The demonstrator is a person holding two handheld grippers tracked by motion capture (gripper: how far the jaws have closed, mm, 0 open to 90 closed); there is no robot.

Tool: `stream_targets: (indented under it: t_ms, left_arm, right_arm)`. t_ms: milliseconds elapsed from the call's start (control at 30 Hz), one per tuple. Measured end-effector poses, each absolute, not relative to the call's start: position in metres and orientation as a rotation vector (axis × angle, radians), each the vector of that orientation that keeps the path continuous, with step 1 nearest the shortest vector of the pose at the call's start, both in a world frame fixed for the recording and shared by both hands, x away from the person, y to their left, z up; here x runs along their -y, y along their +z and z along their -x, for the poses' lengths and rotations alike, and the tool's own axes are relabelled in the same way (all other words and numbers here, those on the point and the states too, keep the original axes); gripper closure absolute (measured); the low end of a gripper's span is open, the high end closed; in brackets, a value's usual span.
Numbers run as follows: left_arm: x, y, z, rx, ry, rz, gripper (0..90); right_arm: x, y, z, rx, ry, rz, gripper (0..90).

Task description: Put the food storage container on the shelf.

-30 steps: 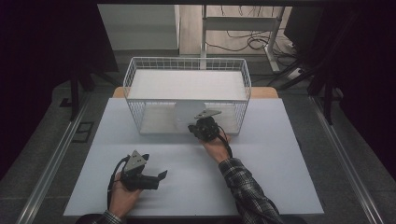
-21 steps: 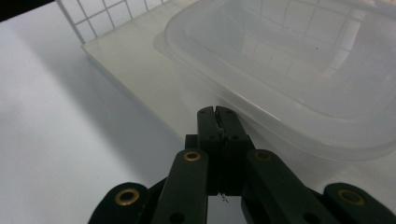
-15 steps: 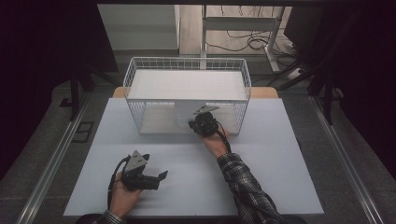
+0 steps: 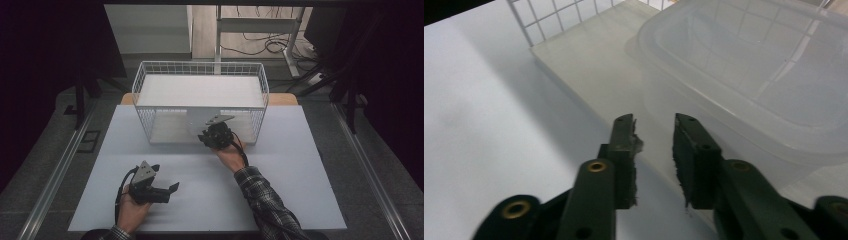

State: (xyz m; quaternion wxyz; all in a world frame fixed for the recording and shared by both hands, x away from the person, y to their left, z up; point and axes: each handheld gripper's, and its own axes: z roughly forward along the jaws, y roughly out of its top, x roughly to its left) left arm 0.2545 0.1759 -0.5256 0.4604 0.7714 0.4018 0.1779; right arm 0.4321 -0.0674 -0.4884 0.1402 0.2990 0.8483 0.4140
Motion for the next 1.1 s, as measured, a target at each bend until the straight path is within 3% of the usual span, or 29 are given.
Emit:
stream_targets:
  t_ms: [300, 367, 833, 1100]
  left_arm:
    - [-0.176, -0.527, -0.255, -0.986, 0.442, -1.911, 3.6]
    - [-0.176, -0.527, -0.255, -0.988, 0.438, -1.908, 3.5]
    - [-0.175, -0.528, -0.257, -0.977, 0.394, -1.908, 2.7]
    - [-0.177, -0.527, -0.256, -0.974, 0.381, -1.897, 2.6]
  right_arm:
    - [0.070, -0.483, -0.417, -2.465, 1.208, -0.836, 50.6]
    - [0.073, -0.482, -0.412, -2.475, 1.215, -0.829, 42.8]
    - [0.107, -0.482, -0.383, -2.499, 1.257, -0.824, 11.5]
    - [0.128, -0.473, -0.361, -2.463, 1.303, -0.821, 5.4]
